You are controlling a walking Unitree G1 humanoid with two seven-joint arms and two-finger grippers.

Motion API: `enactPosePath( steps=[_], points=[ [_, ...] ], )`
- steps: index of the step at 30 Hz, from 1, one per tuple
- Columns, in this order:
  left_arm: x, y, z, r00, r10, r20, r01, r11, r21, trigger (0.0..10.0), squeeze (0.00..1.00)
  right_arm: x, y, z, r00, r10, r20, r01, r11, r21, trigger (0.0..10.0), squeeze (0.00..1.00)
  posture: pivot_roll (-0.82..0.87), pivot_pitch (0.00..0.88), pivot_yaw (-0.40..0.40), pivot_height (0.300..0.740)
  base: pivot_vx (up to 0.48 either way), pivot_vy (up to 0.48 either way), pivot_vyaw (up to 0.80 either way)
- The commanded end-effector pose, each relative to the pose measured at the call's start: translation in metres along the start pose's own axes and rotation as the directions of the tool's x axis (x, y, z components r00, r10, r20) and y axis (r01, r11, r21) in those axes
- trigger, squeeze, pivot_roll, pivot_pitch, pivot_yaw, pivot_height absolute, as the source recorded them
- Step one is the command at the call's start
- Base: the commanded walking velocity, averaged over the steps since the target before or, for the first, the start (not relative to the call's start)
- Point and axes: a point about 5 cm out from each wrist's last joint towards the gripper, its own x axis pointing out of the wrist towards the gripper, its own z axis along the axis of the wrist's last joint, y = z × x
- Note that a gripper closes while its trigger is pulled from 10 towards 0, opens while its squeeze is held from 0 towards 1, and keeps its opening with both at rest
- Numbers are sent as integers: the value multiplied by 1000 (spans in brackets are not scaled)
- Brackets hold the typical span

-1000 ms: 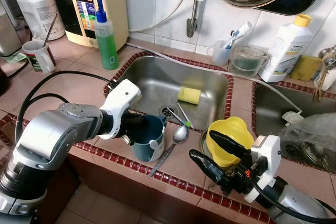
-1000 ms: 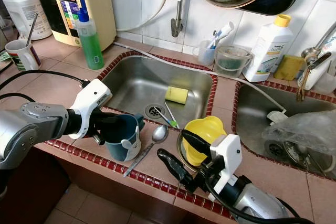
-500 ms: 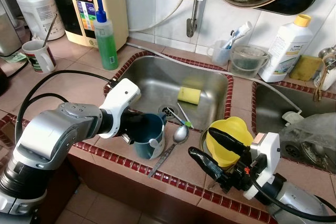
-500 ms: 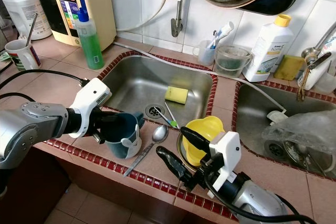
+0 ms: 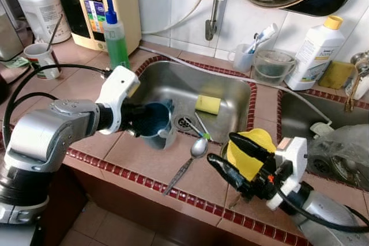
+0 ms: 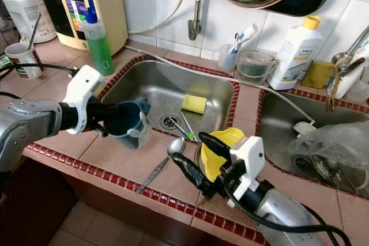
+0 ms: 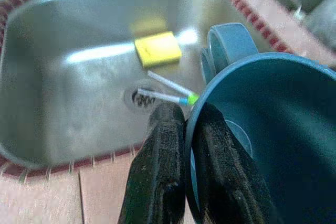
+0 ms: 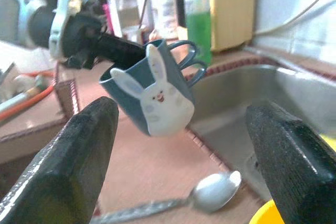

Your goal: Kitchen organization

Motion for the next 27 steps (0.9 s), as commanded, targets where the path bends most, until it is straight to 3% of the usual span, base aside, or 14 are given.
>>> enactPosePath(
  steps=[1,5,6,8,14,17,18,24,27],
  points=[
    [0,6,12,994,41,101,-41,999,1,10000,0,2,-6,4,999,-34,26,34,999,-2,10000,0,63,0,-51,740,0,0,0],
    [3,7,16,986,54,158,-50,998,-28,10000,0,5,-8,6,998,-47,38,47,999,-3,10000,0,63,0,-53,740,0,0,0],
    [6,7,21,966,79,247,-63,996,-71,10000,0,10,-11,8,997,-62,50,62,998,-5,10000,0,63,0,-53,740,0,0,0],
    [11,7,25,939,122,320,-110,992,-58,10000,0,15,-14,11,995,-76,63,77,997,-10,10000,0,59,0,-59,740,0,0,0],
    [25,5,26,910,172,378,-170,985,-40,10000,0,25,-21,17,989,-113,93,116,993,-25,10000,0,55,0,-63,740,0,0,0],
    [36,-1,29,865,180,468,-197,980,-14,10000,0,37,-29,24,982,-142,125,149,988,-50,10000,0,48,0,-60,740,0,0,0],
    [36,-1,29,865,180,468,-197,980,-14,10000,0,37,-29,24,982,-142,125,149,988,-50,10000,0,48,0,-60,740,0,0,0],
    [46,-8,33,769,168,616,-136,986,-99,10000,0,59,-52,33,952,-227,204,248,965,-88,10000,0,39,0,-55,740,0,0,0],
    [49,-6,30,756,191,626,-148,982,-122,10000,0,63,-58,35,937,-269,222,294,952,-87,10000,0,40,0,-54,740,0,0,0]
  ],
)
